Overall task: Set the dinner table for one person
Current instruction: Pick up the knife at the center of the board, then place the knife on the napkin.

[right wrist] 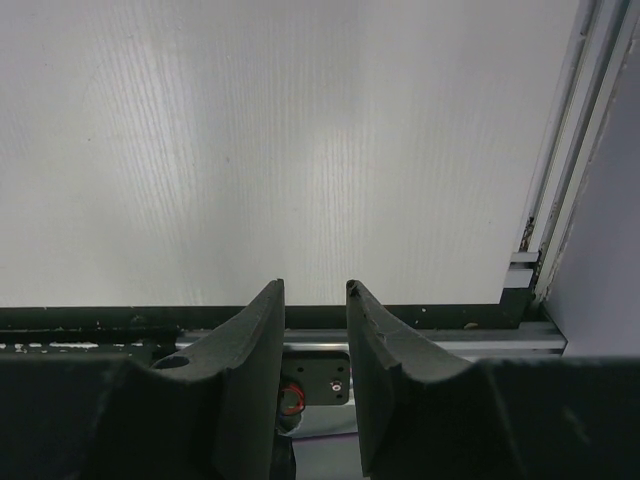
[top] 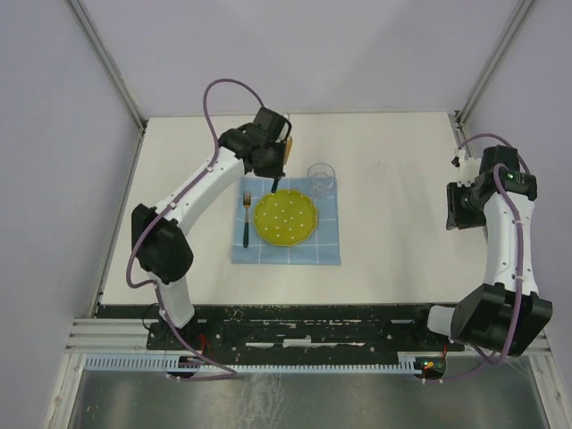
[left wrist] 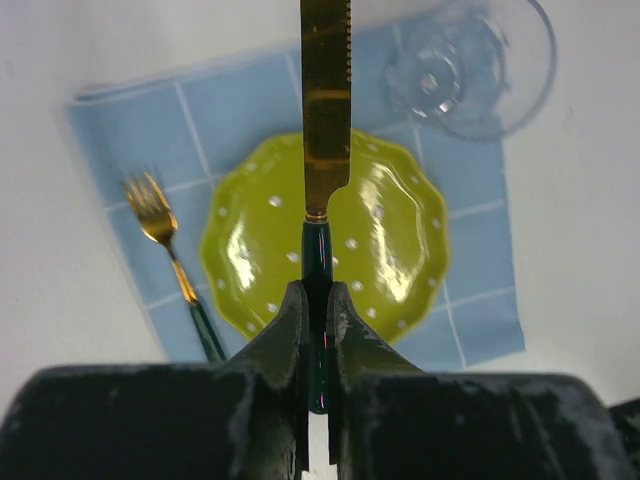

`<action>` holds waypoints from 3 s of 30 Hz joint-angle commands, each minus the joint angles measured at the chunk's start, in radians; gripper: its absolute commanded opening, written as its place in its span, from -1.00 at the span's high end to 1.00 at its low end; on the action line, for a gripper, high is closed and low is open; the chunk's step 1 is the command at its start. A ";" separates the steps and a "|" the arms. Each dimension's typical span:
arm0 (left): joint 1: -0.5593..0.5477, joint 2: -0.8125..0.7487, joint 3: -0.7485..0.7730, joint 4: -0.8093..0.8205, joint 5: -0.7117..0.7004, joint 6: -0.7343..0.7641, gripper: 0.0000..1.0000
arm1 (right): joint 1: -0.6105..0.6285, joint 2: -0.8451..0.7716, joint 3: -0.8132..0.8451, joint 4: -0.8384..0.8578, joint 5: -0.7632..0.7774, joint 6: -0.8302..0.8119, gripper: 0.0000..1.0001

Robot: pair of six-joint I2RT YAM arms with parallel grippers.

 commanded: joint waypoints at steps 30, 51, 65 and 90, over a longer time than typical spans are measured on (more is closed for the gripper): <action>-0.552 -0.009 -0.166 0.065 -0.143 -0.373 0.95 | -0.008 -0.123 -0.111 0.022 -0.019 -0.015 0.21; -0.570 0.141 -0.093 0.088 -0.243 -0.496 0.95 | -0.008 -0.125 -0.125 0.032 -0.039 0.001 0.21; -0.571 0.188 -0.101 0.020 -0.252 -0.609 0.95 | -0.008 -0.093 -0.134 0.055 -0.034 0.003 0.21; -0.541 0.362 0.041 -0.059 -0.224 -0.690 0.95 | -0.008 -0.054 -0.141 0.073 -0.034 -0.011 0.22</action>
